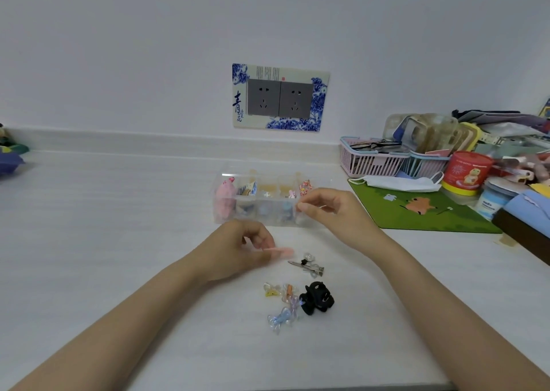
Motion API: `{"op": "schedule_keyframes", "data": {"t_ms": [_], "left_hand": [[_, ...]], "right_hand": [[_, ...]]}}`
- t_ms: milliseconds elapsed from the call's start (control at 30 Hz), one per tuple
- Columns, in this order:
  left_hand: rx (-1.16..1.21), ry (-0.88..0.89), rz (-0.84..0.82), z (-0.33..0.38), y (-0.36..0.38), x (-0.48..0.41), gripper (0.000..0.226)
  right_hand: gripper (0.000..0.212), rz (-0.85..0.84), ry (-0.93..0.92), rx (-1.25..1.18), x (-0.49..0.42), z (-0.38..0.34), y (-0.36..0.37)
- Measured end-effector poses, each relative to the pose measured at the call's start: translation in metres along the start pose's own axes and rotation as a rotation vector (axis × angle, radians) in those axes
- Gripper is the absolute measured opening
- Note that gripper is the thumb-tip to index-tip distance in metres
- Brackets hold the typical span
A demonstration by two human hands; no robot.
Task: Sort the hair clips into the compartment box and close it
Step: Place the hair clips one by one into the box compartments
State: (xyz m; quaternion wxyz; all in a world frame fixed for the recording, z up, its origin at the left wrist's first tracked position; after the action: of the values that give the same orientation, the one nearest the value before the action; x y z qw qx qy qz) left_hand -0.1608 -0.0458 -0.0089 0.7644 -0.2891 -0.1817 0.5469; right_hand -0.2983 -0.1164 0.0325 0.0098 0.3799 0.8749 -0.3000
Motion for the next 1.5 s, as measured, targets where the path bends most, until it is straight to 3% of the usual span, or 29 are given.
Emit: {"op": "schedule_keyframes", "data": {"t_ms": [200, 333, 467, 667, 767, 933, 1033, 1200, 1367, 1500], "left_hand": [[0.256, 0.053, 0.258, 0.004, -0.027, 0.008, 0.024], [0.29, 0.084, 0.277, 0.007, -0.028, 0.01, 0.025], [0.295, 0.095, 0.303, 0.006, -0.03, 0.009, 0.01], [0.257, 0.052, 0.363, -0.007, -0.036, 0.007, 0.02], [0.19, 0.053, 0.324, -0.005, -0.031, 0.005, 0.022], [0.122, 0.034, 0.274, -0.005, -0.025, 0.002, 0.02], [0.039, 0.031, 0.22, -0.002, -0.02, 0.001, 0.022], [-0.15, 0.074, 0.042, 0.012, 0.002, -0.006, 0.024], [-0.319, 0.096, -0.068, 0.019, 0.019, -0.013, 0.022], [-0.283, 0.087, -0.079, 0.02, 0.021, -0.015, 0.01]], "right_hand": [[0.005, -0.175, -0.005, -0.176, 0.0, -0.004, 0.037], [0.005, -0.092, -0.033, -0.225, -0.002, -0.006, 0.036], [0.008, -0.048, -0.069, -0.203, -0.004, -0.017, 0.032], [0.014, 0.268, -0.069, -0.058, -0.024, -0.027, -0.042], [0.01, 0.252, -0.009, 0.101, -0.046, -0.025, -0.052], [0.015, 0.023, 0.166, 0.325, -0.075, 0.004, -0.028], [0.02, 0.037, 0.15, 0.424, -0.07, 0.005, -0.026], [0.014, 0.037, -0.03, 0.367, -0.026, -0.026, -0.02], [0.01, -0.014, 0.008, 0.248, 0.012, -0.008, -0.019], [0.007, 0.043, 0.022, 0.109, 0.018, 0.002, -0.025]]}}
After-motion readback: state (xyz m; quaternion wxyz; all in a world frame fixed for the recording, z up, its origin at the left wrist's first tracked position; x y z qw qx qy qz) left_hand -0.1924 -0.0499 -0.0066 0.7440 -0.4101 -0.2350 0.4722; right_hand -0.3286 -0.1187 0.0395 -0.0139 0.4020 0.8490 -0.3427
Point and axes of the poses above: each hand's wrist, its own x-axis away from the middle knuckle, its own y-axis out of the palm, z = x × y, the point moved 10 cm from there along -x, towards the middle knuckle, and after that the axes turned 15 degrees about -z, right-handed, at the moved point
